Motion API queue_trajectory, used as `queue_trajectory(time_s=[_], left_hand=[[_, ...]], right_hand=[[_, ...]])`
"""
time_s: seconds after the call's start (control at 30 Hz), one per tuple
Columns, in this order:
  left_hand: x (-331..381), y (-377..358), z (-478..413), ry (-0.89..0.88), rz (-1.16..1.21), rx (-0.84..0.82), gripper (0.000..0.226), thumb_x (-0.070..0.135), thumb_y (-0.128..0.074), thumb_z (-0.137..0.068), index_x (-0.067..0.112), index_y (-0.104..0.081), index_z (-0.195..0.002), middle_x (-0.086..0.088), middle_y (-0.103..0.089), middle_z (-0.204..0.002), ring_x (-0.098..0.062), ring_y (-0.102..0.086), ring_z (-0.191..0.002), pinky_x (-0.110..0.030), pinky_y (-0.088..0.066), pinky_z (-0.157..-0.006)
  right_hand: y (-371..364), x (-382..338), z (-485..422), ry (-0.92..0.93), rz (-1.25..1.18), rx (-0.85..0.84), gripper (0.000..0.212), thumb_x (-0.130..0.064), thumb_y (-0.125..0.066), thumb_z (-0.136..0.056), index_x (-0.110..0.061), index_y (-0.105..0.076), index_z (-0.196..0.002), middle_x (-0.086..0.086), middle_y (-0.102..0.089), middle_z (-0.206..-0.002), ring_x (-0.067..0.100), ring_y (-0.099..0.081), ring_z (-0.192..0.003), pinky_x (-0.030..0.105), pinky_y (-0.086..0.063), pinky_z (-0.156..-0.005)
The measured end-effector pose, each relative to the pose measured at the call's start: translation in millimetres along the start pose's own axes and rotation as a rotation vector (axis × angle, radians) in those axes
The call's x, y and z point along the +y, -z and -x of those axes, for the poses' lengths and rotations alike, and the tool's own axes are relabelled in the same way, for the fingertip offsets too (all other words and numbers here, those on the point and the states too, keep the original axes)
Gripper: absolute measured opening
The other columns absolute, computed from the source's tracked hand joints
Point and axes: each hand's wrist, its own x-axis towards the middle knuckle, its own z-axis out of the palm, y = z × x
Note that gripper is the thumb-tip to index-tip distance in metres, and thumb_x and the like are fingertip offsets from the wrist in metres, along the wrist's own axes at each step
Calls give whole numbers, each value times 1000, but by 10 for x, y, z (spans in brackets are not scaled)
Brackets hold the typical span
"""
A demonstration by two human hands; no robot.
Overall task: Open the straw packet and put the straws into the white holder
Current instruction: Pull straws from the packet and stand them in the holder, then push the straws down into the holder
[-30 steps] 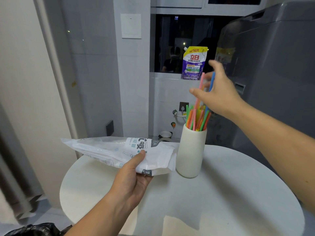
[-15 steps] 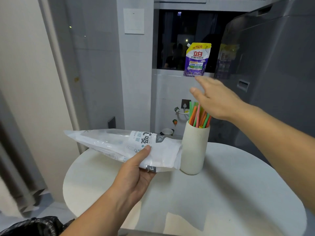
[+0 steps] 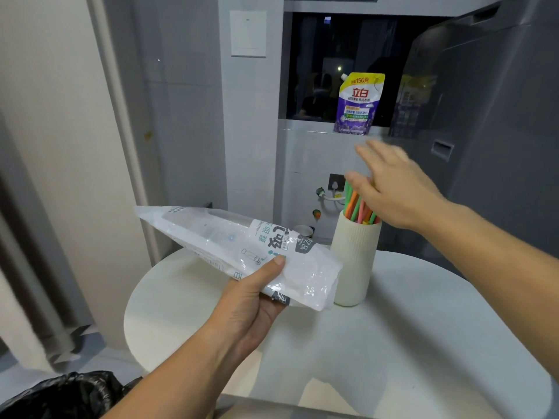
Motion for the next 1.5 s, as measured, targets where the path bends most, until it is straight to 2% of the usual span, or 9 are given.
queue_trajectory(time_s=[0.13,0.27,0.4,0.6,0.83,0.93,1.1,1.27,1.5], left_hand=[[22,43,-19,-56,-44,27,55,3,-71,-76,5,-63,-131,-13,-76,-118,-25,-76,-98,-39,-64,-77],[34,61,-23,-85,-56,67,54,2,-72,-72,4,-65,-126,-13,-78,-115,-23,-77,-95,-33,-64,-71],[-5,54,33,-38,-61,76,51,5,-70,-79,2,-65,-130,-15,-76,-119,-26,-76,-102,-39,-63,-86],[111,79,174,-11,0,155,40,41,-50,-104,13,-66,-127,-11,-77,-118,-29,-74,-109,-50,-55,-97],[311,185,317,3,99,291,33,29,-40,-110,8,-59,-127,-19,-77,-112,-36,-75,-101,-53,-59,-77],[514,303,425,18,129,251,43,36,-31,-111,8,-58,-129,-21,-76,-113,-40,-70,-108,-60,-55,-84],[811,734,760,25,83,285,44,35,-32,-111,5,-58,-128,-21,-75,-117,-40,-74,-104,-59,-60,-85],[827,1238,1188,32,63,440,34,30,-43,-108,7,-60,-125,-18,-77,-115,-36,-76,-99,-57,-62,-75],[820,1927,1646,-1,172,684,31,27,-41,-109,6,-61,-122,-19,-72,-120,-34,-70,-103,-51,-63,-68]], right_hand=[[37,-226,349,-147,-299,311,37,-50,-49,-95,-17,-63,-103,0,-63,-102,23,-59,-97,38,-51,-79],[-202,-613,896,-585,-931,-229,64,-74,-60,-74,-23,-59,-113,2,-68,-103,23,-66,-92,42,-55,-83],[-416,-840,1161,-766,-1444,-515,39,-50,-69,-85,-14,-75,-99,10,-78,-84,28,-75,-72,49,-62,-75],[-609,-907,1234,-711,-1430,-318,16,-17,-67,-92,-9,-71,-106,9,-79,-88,22,-76,-70,32,-58,-56],[-691,-969,1278,-758,-1441,-203,17,0,-65,-91,-11,-73,-101,7,-78,-94,25,-74,-84,34,-59,-61],[-691,-1020,1294,-764,-1447,-147,16,0,-63,-92,-9,-73,-101,7,-78,-94,23,-74,-82,36,-60,-69],[-651,-1369,1375,-703,-1553,-352,15,-26,-59,-98,-15,-69,-99,4,-79,-90,16,-73,-70,29,-56,-52],[-806,-1825,1450,-786,-1573,-406,17,-21,-58,-98,-11,-71,-102,10,-78,-98,31,-74,-93,53,-57,-88],[-1256,-2564,1763,-824,-1420,-303,19,-7,-54,-89,-5,-61,-71,9,-63,-73,22,-57,-64,30,-46,-61]])
